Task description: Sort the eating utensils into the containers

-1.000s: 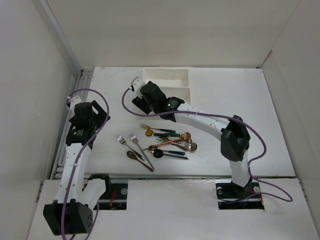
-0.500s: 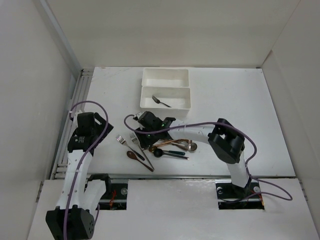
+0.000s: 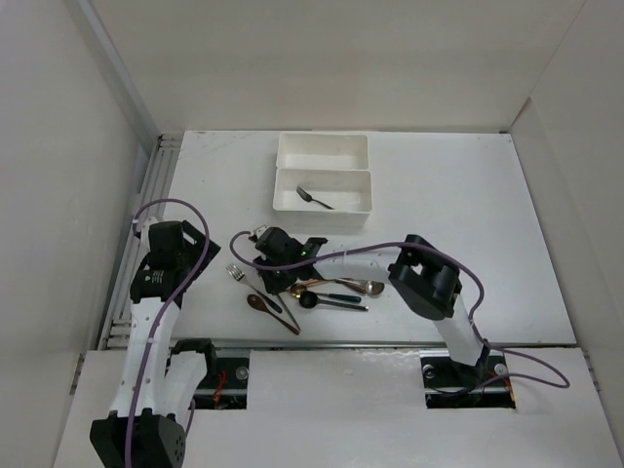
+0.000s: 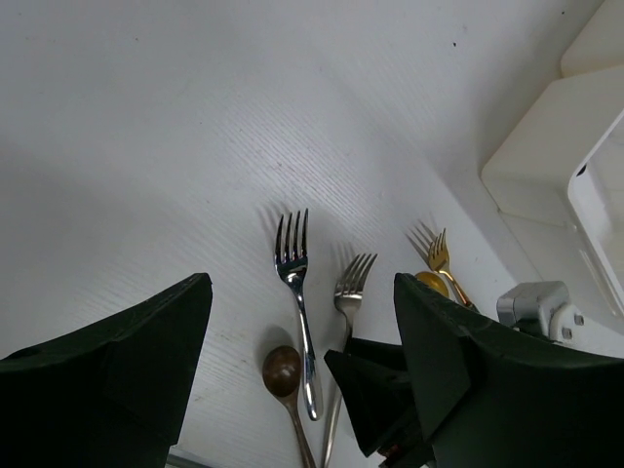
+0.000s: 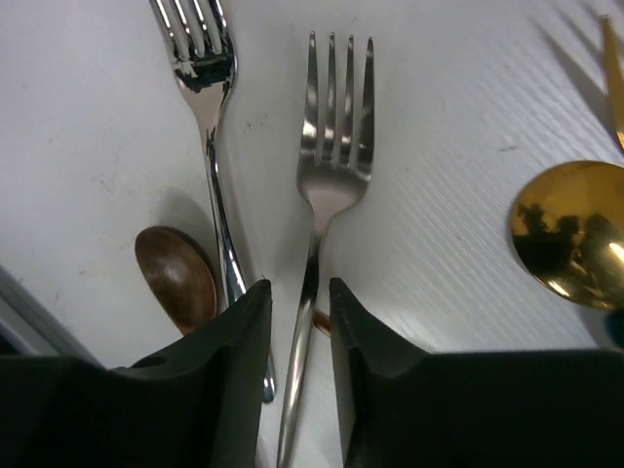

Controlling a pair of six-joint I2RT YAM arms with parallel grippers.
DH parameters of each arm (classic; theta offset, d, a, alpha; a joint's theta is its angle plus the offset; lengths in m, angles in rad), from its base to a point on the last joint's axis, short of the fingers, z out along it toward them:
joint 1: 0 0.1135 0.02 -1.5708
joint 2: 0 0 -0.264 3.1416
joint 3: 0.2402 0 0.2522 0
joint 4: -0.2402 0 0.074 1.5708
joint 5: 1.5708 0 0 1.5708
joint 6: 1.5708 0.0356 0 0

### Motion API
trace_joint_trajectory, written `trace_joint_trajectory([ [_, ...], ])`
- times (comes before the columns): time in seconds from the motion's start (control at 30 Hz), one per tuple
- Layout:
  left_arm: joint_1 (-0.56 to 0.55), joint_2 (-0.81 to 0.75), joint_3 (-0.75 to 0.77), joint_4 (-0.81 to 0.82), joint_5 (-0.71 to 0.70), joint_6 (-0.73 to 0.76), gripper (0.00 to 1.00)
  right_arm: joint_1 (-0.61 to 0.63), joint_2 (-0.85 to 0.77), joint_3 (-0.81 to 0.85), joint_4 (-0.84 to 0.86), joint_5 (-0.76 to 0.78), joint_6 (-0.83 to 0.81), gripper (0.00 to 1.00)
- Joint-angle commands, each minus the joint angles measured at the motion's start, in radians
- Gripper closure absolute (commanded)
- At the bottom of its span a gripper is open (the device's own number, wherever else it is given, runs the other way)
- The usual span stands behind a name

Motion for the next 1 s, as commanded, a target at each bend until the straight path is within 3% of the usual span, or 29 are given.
trace_joint_trajectory([
  [0.0,0.004,-0.015,0.002,-0.002,0.003,-0.011,0.28,0.01,0.066,0.09,-0.064,0.087,0.034,0.66],
  [0.13,0.004,-0.015,0.002,-0.002,0.003,-0.011,0.28,0.01,0.091,0.11,-0.098,0.137,0.043,0.74],
  [0.27,0.004,-0.015,0.002,-0.002,0.003,-0.011,0.28,0.01,0.103,0.131,-0.122,0.173,0.043,0.9],
  [0.3,0.004,-0.015,0.002,-0.002,0.003,-0.011,0.28,0.01,0.103,0.131,-0.122,0.173,0.032,0.99],
  [0.57,0.004,-0.015,0.002,-0.002,-0.007,-0.011,0.28,0.01,0.0,0.272,-0.101,0.113,-0.058,1.0],
  [0.77,0.004,-0.015,0.013,0.017,-0.045,-0.001,0.28,-0.046,-0.084,0.417,-0.101,0.157,-0.207,1.0],
  [0.87,0.004,-0.015,0.022,0.036,-0.045,0.018,0.28,-0.095,-0.113,0.406,-0.038,0.287,-0.391,1.0],
  [0.97,0.004,-0.015,0.022,0.048,-0.054,0.027,0.28,-0.116,-0.135,0.357,0.093,0.424,-0.68,1.0],
])
